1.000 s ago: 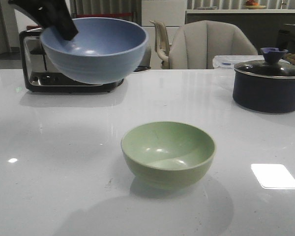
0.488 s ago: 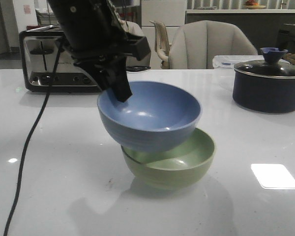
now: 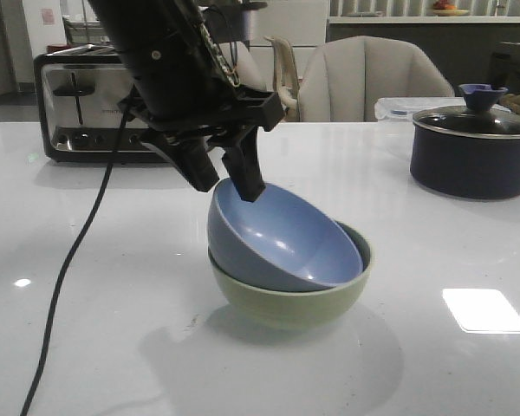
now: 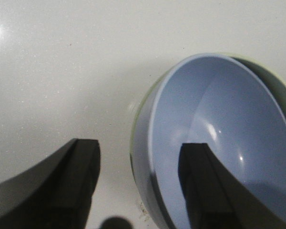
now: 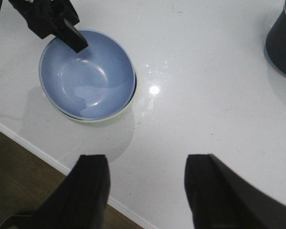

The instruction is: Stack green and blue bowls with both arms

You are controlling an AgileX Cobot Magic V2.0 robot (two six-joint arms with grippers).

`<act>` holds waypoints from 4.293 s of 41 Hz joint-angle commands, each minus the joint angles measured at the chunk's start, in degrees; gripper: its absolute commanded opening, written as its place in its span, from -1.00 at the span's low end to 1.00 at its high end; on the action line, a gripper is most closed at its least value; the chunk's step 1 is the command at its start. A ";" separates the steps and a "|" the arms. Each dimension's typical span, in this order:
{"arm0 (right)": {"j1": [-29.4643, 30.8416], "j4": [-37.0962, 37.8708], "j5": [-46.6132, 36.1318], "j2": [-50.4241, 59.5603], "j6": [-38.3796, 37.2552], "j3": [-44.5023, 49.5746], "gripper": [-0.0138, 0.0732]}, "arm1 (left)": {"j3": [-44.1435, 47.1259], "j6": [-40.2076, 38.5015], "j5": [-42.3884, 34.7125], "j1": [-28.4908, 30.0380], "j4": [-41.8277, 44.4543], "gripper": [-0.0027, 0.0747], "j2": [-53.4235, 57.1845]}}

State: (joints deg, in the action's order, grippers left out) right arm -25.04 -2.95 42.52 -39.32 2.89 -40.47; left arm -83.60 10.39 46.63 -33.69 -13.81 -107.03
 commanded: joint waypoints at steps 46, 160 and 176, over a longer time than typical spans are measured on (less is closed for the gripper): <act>0.01 0.33 -3.88 0.08 0.39 -1.59 0.41 | 31.75 1.35 -4.61 -0.32 4.29 0.36 60.47; 0.01 0.33 -2.28 0.08 0.39 -1.59 -0.61 | 85.03 -12.31 -49.59 31.62 13.41 -0.67 108.58; 0.01 0.33 -2.21 0.08 0.39 -1.59 -0.61 | 85.03 -12.31 -49.59 31.62 13.81 -0.67 108.58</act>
State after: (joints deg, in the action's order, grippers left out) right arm -25.04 -2.95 43.98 -39.32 2.99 -40.47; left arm 0.28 -1.30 2.18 -2.27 0.00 0.23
